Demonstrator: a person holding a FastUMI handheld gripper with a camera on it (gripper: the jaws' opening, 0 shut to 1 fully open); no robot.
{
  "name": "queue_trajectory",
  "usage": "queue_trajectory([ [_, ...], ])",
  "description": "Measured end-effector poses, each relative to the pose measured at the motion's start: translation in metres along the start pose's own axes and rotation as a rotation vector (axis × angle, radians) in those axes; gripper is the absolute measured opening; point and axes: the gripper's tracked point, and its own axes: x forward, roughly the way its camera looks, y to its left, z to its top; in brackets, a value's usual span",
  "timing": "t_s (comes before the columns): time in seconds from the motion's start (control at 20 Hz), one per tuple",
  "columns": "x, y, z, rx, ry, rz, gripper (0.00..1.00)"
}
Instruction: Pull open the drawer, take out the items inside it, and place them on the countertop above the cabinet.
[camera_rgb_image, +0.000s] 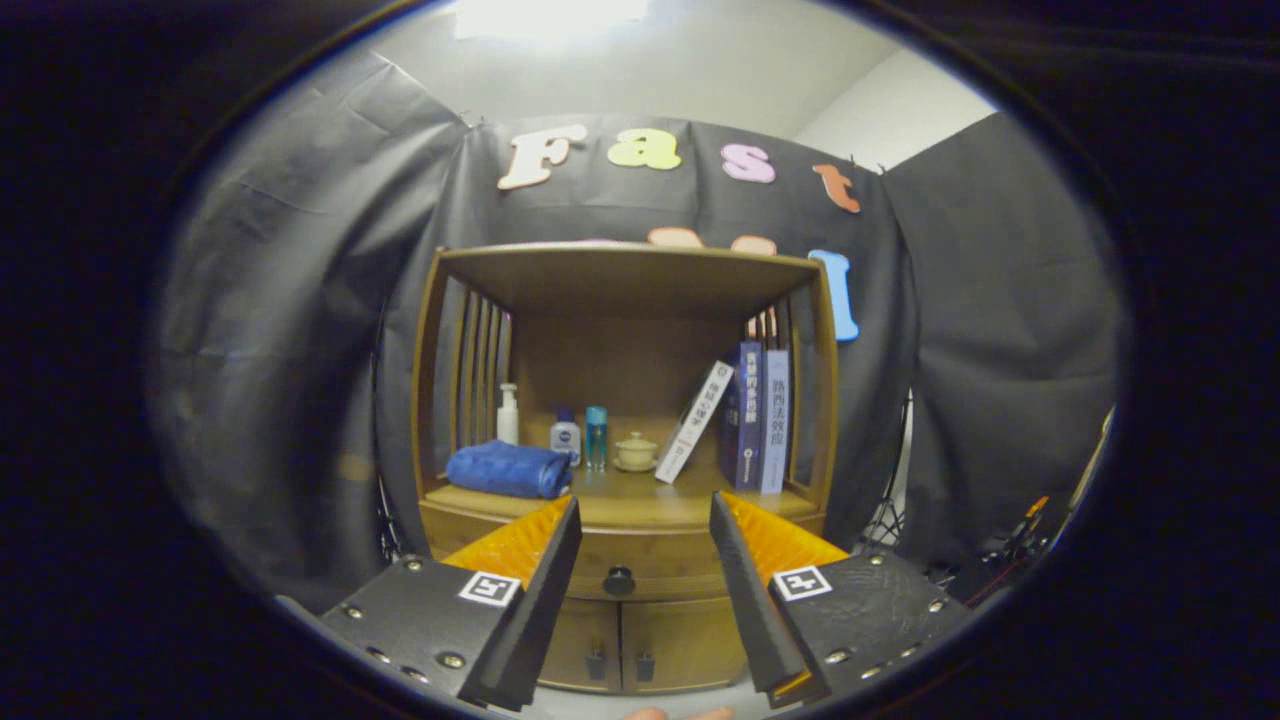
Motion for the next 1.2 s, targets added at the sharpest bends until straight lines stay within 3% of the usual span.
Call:
queue_trajectory([
  [0.1,0.018,0.007,-0.021,-0.004,0.038,0.022,0.77],
  [0.25,0.051,0.002,-0.049,0.006,0.075,-0.015,0.77],
  [0.4,0.085,0.018,-0.067,0.095,0.065,0.056,0.77],
  [0.6,0.128,0.008,-0.101,0.167,0.103,-0.002,0.77],
  [0.95,0.158,0.031,-0.165,0.160,0.264,0.061,0.81],
  [1.1,0.172,0.029,-0.184,0.159,0.313,0.043,0.72],
  [1.2,0.174,0.024,-0.190,0.146,0.319,0.028,0.71],
])
